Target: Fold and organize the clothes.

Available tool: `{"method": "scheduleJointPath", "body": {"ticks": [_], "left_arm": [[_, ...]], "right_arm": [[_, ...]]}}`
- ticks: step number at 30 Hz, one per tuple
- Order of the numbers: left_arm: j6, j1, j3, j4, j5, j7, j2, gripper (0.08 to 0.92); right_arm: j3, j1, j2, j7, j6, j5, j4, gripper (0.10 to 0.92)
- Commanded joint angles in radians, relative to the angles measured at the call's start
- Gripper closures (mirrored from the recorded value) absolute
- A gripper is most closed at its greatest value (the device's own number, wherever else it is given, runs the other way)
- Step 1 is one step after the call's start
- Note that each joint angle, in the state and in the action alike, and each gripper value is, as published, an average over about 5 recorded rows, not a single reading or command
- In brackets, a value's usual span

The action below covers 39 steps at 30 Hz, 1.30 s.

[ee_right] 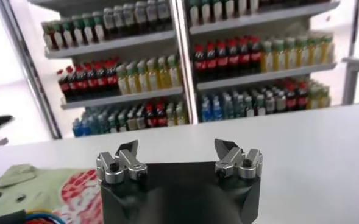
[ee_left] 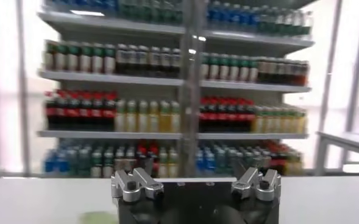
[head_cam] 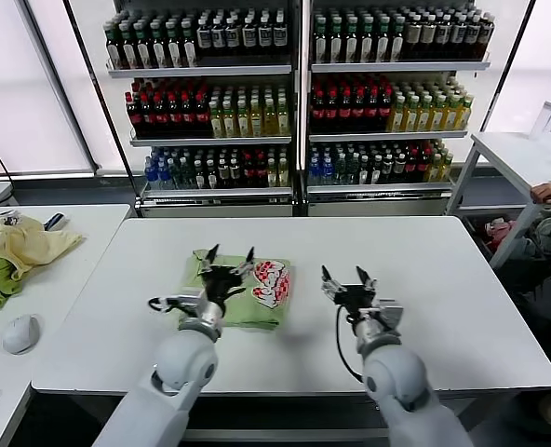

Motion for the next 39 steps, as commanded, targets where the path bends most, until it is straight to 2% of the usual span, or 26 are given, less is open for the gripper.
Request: {"method": "scheduleJointPath", "body": {"ticks": [1,11,14,27,34,39], "left_arm": [[-0.07,0.183,-0.219,-0.093,-0.008,-0.02,0.125,0.179],[-0.091,0.195,-0.226,-0.077,0.001,-0.023,0.126,0.177],[-0.093,0.194,-0.225,-0.072,0.0,-0.024,0.126,0.177],[-0.094,0.187,-0.213,-0.066,-0.001,-0.024,0.122,0.177],[-0.089,0.186,-0.204,-0.07,0.002,-0.021,0.123,0.177],[-0.086,0.184,-0.193,-0.07,0.014,-0.018,0.122,0.177]], "right_arm": [[-0.293,0.254,0.189,0.124,-0.014,-0.027,-0.363,0.203],[-0.297,0.286,0.256,0.193,-0.017,-0.038,-0.511,0.203],[-0.293,0.286,0.252,0.198,-0.019,-0.031,-0.517,0.238],[-0.273,0.301,0.191,0.154,-0.027,-0.011,-0.5,0.603],[-0.233,0.326,0.02,0.052,-0.049,-0.04,-0.456,0.807],[-0.185,0.324,-0.105,-0.057,-0.054,-0.104,-0.426,0.876]]}}
